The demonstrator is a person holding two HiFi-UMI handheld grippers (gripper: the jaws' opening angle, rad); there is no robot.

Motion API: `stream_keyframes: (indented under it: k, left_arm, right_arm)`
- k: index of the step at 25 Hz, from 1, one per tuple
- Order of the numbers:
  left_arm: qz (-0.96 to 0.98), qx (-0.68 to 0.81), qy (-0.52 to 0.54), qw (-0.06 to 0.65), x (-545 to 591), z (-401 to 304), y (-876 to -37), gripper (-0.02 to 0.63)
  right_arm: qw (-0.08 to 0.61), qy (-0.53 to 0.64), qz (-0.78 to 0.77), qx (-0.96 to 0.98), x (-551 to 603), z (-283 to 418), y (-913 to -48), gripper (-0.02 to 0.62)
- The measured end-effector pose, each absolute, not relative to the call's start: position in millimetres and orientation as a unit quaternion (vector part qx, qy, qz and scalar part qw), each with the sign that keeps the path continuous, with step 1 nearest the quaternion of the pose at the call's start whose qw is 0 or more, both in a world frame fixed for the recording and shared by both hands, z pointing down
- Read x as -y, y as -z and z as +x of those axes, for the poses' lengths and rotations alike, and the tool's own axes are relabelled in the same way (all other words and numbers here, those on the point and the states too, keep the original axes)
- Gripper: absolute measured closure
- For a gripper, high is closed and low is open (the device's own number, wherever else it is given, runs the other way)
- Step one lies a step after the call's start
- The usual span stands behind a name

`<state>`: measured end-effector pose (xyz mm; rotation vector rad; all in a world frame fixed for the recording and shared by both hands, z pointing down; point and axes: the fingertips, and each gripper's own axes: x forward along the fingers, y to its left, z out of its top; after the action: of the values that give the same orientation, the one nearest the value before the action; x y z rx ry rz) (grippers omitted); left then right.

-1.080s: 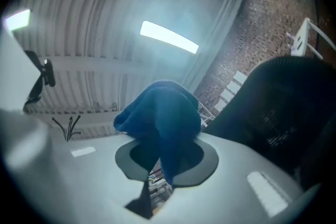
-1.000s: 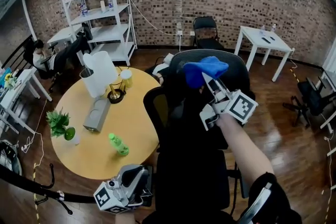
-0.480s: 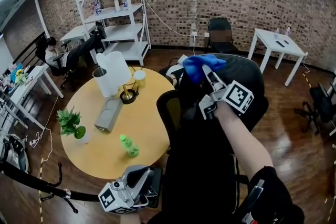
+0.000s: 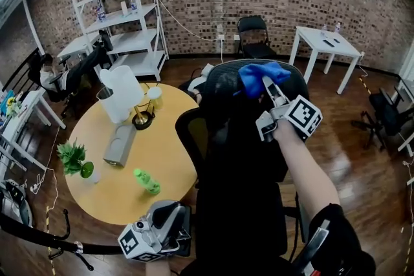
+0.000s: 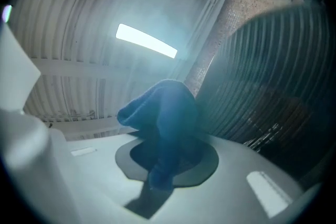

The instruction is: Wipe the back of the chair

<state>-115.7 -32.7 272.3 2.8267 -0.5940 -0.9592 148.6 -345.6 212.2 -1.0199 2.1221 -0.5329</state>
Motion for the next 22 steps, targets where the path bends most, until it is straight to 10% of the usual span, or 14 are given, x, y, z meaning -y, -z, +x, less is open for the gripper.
stream_keyframes:
  k: [22]
  left_arm:
    - [0.933, 0.107, 0.338, 0.061, 58, -86, -257, 0.614]
  right_arm:
    - [0.233, 0.079, -0.595, -0.765, 250, 319, -239, 0.541]
